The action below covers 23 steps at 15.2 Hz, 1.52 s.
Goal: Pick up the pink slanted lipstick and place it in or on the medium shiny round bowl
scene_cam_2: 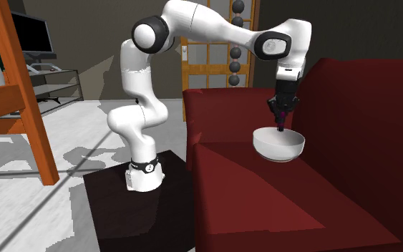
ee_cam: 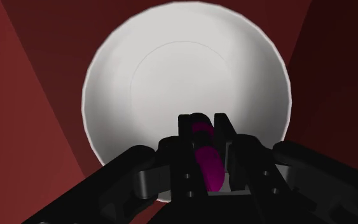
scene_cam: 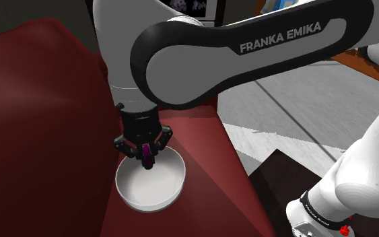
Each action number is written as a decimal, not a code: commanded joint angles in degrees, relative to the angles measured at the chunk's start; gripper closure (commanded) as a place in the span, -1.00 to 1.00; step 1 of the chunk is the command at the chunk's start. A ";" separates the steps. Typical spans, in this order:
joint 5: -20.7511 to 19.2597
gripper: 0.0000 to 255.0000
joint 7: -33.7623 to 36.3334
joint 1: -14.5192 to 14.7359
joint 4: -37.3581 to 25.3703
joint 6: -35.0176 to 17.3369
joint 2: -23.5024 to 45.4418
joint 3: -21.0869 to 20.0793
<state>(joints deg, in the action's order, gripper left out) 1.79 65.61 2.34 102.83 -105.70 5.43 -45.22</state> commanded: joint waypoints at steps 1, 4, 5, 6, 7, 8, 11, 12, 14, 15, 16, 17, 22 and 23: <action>-0.38 1.00 0.21 0.16 1.15 -1.57 0.54 -0.02; -0.73 1.00 0.31 0.25 3.02 -3.80 1.03 0.02; -0.84 1.00 0.34 0.28 3.49 -4.38 1.18 0.03; -0.83 1.00 0.34 0.28 3.50 -4.38 1.17 0.03; -0.84 1.00 0.34 0.28 3.49 -4.38 1.18 0.03; -0.84 1.00 0.34 0.28 3.49 -4.38 1.18 0.03; -0.84 1.00 0.34 0.28 3.49 -4.38 1.18 0.03; -0.84 1.00 0.34 0.28 3.49 -4.38 1.18 0.03; -0.84 -1.00 0.34 0.28 3.49 -4.37 1.18 0.03; -0.84 -1.00 0.34 0.28 3.49 -4.37 1.18 0.03; -0.84 -1.00 0.34 0.28 3.49 -4.37 1.18 0.03; -0.84 -1.00 0.34 0.28 3.49 -4.37 1.18 0.03; -0.19 -1.00 -0.11 -0.11 -2.96 2.78 0.24 0.11; -0.19 -1.00 -0.11 -0.11 -2.96 2.78 0.24 0.11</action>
<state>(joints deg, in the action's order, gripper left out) 1.49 65.57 2.29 100.69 -103.90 5.79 -45.14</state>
